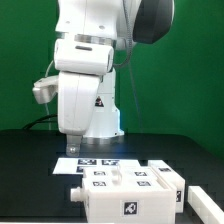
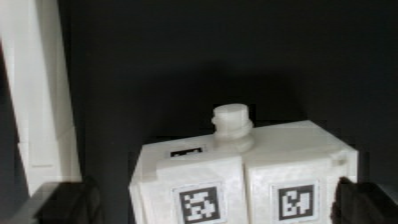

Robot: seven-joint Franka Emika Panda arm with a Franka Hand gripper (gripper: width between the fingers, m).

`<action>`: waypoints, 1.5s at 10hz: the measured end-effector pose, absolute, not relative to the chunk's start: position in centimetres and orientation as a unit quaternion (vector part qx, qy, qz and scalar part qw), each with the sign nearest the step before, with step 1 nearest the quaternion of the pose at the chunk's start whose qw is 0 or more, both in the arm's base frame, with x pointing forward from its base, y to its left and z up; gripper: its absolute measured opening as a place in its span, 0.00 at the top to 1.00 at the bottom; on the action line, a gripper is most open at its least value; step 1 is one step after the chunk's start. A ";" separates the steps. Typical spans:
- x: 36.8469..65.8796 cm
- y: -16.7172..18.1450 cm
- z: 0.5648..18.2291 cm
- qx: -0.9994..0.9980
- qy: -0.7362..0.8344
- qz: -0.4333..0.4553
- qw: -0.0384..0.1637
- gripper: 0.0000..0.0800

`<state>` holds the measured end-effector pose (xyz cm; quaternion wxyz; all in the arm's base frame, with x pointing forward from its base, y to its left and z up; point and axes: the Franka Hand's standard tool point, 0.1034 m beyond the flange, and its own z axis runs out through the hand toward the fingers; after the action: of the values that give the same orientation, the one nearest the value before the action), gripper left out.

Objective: Assemble cabinet

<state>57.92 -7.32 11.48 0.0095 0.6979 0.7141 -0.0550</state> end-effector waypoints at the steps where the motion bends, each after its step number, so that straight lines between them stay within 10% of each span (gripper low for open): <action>1: 57.9 -7.6 11.5 0.686 0.725 -0.058 0.010 0.19; 15: 56.3 -6.5 6.5 0.699 0.711 -0.080 -0.002 0.19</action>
Offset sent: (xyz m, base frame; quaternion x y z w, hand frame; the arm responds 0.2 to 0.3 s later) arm -0.0044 0.0088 -0.0169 -0.0191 0.0176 -0.0334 0.9991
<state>56.28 -6.50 6.46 -0.0017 0.6991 0.7106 -0.0799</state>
